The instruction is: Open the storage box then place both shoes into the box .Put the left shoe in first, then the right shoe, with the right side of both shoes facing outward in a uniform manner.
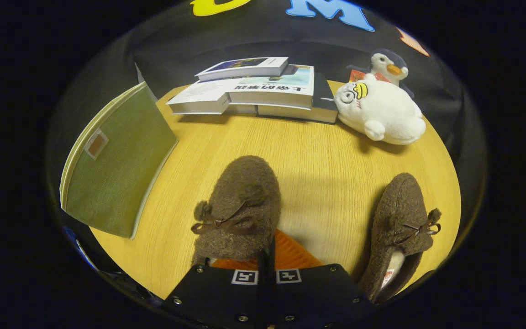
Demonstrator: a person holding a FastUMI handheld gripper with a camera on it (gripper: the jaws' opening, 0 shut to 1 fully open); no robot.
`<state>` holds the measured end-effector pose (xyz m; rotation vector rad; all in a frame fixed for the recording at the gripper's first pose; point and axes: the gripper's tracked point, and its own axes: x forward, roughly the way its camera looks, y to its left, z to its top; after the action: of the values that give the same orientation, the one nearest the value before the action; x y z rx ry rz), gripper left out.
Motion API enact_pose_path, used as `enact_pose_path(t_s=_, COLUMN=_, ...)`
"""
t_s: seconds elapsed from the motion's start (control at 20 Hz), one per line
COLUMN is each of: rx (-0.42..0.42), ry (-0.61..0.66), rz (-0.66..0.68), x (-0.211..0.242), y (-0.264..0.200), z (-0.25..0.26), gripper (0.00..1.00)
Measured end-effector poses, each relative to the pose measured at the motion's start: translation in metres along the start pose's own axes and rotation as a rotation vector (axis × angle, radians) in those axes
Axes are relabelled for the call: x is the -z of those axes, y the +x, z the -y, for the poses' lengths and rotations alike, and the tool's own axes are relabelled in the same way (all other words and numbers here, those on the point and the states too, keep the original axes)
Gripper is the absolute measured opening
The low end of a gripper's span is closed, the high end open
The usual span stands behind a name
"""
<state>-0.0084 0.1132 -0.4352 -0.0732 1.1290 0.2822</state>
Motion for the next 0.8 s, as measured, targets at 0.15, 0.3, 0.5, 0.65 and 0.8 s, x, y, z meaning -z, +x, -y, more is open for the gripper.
enact_pose_path(t_s=0.15, rx=-0.033, ry=0.043, rz=-0.030, x=-0.007, y=-0.016, z=-0.009, gripper=0.00)
enact_pose_path(t_s=0.3, rx=-0.046, ry=0.029, rz=0.001, x=-0.033, y=-0.036, z=-0.016, gripper=0.00)
enact_pose_path(t_s=0.5, rx=-0.041, ry=0.048, rz=0.021, x=-0.068, y=-0.073, z=-0.025, gripper=0.00)
enact_pose_path(t_s=0.65, rx=-0.082, ry=0.069, rz=0.042, x=-0.095, y=-0.096, z=-0.043, gripper=0.00)
enact_pose_path(t_s=0.8, rx=-0.110, ry=0.070, rz=0.046, x=-0.115, y=-0.115, z=-0.062, gripper=0.00)
